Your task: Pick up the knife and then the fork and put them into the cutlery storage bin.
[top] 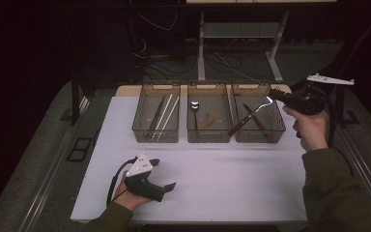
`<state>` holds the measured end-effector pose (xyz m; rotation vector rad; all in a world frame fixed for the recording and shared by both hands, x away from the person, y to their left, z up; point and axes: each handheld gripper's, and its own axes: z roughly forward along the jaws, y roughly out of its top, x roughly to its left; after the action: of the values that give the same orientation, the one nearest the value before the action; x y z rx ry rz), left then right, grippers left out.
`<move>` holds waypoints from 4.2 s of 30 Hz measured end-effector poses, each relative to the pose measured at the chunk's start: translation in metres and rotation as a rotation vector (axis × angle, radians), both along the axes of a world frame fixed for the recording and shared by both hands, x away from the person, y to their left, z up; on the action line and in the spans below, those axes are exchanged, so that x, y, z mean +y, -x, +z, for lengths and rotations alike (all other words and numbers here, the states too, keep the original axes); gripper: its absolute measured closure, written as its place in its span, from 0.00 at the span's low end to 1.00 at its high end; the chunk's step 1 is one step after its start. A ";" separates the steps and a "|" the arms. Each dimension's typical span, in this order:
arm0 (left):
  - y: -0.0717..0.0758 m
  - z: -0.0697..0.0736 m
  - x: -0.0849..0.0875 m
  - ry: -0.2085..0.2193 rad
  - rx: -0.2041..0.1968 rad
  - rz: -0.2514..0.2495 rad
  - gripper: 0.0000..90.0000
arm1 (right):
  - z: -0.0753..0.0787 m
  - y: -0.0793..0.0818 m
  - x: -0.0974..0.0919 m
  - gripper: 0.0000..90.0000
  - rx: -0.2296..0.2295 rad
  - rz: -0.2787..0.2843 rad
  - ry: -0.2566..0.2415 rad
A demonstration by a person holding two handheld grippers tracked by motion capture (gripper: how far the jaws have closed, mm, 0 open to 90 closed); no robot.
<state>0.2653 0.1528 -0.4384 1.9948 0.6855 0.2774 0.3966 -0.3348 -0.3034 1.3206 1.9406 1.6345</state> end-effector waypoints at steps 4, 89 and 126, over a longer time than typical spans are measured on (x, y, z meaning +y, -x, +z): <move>-0.001 0.000 -0.001 0.005 0.014 -0.001 0.00 | 0.009 -0.007 -0.012 0.97 -0.011 -0.046 0.027; -0.008 0.002 0.002 -0.034 0.034 -0.008 0.00 | -0.051 -0.022 0.005 0.16 0.051 -0.011 0.267; -0.005 0.002 -0.001 -0.037 0.037 -0.034 0.00 | -0.123 0.111 0.036 0.14 0.011 0.135 0.252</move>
<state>0.2701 0.1517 -0.4367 2.0493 0.6732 0.2347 0.2861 -0.2992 -0.4264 1.1261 2.1994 1.3836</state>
